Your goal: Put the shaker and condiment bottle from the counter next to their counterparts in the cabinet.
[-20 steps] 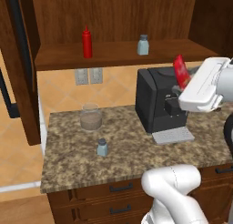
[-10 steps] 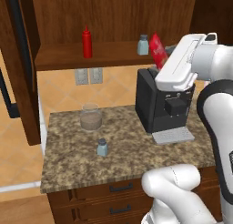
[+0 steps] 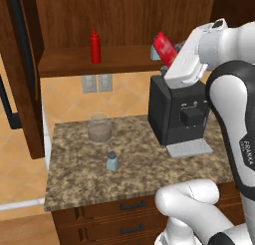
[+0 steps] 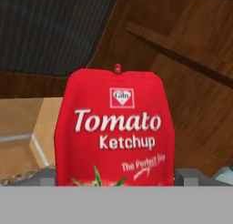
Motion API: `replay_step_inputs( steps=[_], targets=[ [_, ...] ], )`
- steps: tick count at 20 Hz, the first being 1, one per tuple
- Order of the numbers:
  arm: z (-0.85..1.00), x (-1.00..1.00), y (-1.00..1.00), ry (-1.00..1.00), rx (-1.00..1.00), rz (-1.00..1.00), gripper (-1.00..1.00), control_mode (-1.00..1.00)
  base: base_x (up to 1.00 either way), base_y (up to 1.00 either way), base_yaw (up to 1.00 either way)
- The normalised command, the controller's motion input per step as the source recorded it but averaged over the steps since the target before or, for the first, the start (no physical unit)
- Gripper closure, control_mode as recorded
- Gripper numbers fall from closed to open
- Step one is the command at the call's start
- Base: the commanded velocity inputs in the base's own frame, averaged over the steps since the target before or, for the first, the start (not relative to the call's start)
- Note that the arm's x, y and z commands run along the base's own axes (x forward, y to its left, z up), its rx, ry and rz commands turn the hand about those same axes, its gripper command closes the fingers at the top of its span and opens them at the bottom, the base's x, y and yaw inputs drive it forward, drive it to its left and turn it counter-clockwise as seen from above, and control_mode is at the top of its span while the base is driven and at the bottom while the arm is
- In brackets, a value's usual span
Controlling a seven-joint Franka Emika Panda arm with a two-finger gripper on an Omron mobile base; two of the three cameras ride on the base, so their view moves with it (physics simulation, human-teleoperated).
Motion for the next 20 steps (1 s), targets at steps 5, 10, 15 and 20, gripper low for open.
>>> replay_step_inputs(
  steps=[5,10,15,20],
  targets=[
    [0.0,0.49,-0.21,0.15,-0.01,-0.02,1.0,-1.0,0.0,0.0,0.0],
    [0.0,0.64,0.02,0.05,-0.01,0.0,1.0,-1.0,0.0,0.0,0.0],
    [0.0,0.47,0.35,0.04,0.0,0.01,1.0,-1.0,0.0,0.0,0.0],
    [0.0,0.01,-0.04,0.02,0.0,0.0,1.0,-1.0,0.0,0.0,0.0]
  ],
)
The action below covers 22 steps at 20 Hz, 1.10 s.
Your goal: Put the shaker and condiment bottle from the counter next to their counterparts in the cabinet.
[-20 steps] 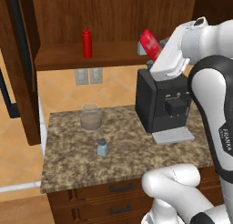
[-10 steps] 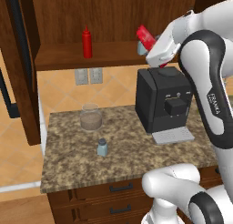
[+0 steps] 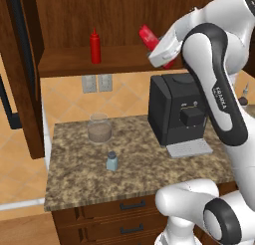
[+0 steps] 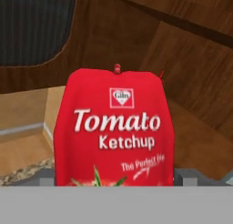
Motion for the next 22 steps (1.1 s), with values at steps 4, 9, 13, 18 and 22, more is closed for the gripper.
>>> replay_step_inputs(
  steps=[4,9,13,18,22],
  targets=[
    [-0.14,0.36,-0.02,0.1,-0.07,-0.08,1.0,-1.0,0.0,0.0,0.0],
    [-0.24,0.54,-0.02,0.12,-0.1,-0.14,1.0,-1.0,0.0,0.0,0.0],
    [0.0,0.57,0.0,0.0,0.0,-0.09,1.0,-1.0,0.0,0.0,0.0],
    [-0.01,0.69,0.13,0.01,0.0,-0.02,1.0,-1.0,0.0,0.0,0.0],
    [-0.1,0.71,0.25,0.04,0.0,0.0,1.0,-1.0,0.0,0.0,0.0]
  ],
)
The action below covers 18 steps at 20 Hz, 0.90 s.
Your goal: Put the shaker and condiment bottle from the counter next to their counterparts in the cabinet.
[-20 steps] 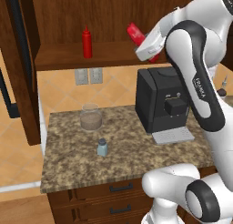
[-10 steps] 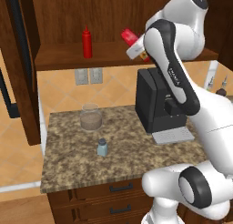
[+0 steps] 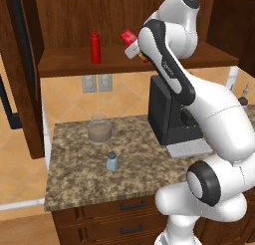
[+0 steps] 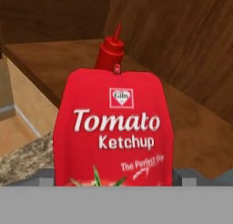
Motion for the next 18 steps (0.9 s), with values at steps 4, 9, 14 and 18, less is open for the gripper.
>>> replay_step_inputs(
  steps=[4,9,14,18],
  targets=[
    [-0.11,0.45,0.1,0.08,0.0,0.0,1.0,-1.0,0.0,0.0,0.0],
    [-0.18,0.25,0.01,0.02,0.0,0.0,1.0,-1.0,0.0,0.0,0.0],
    [-0.32,0.33,0.1,0.0,-0.01,0.0,1.0,-1.0,0.0,0.0,0.0],
    [-0.27,0.44,0.1,0.0,0.0,0.0,1.0,-1.0,0.0,0.0,0.0]
  ],
)
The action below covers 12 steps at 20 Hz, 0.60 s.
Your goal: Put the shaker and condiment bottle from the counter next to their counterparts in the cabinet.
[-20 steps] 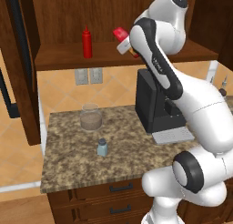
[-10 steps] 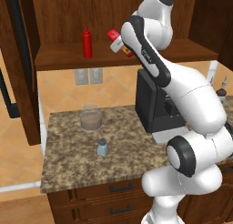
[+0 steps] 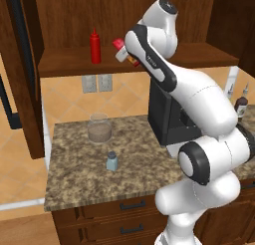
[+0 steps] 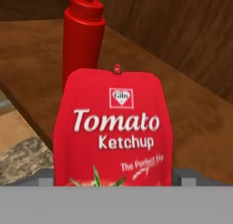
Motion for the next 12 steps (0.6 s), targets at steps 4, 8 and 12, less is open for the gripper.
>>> replay_step_inputs(
  steps=[4,8,12],
  targets=[
    [0.04,0.4,0.0,0.0,0.0,0.0,1.0,-1.0,0.0,0.0,0.0],
    [0.16,0.44,0.0,0.0,0.0,0.0,1.0,-1.0,0.0,0.0,0.0],
    [0.05,0.45,0.06,0.0,0.0,0.0,1.0,-1.0,0.0,0.0,0.0]
  ],
)
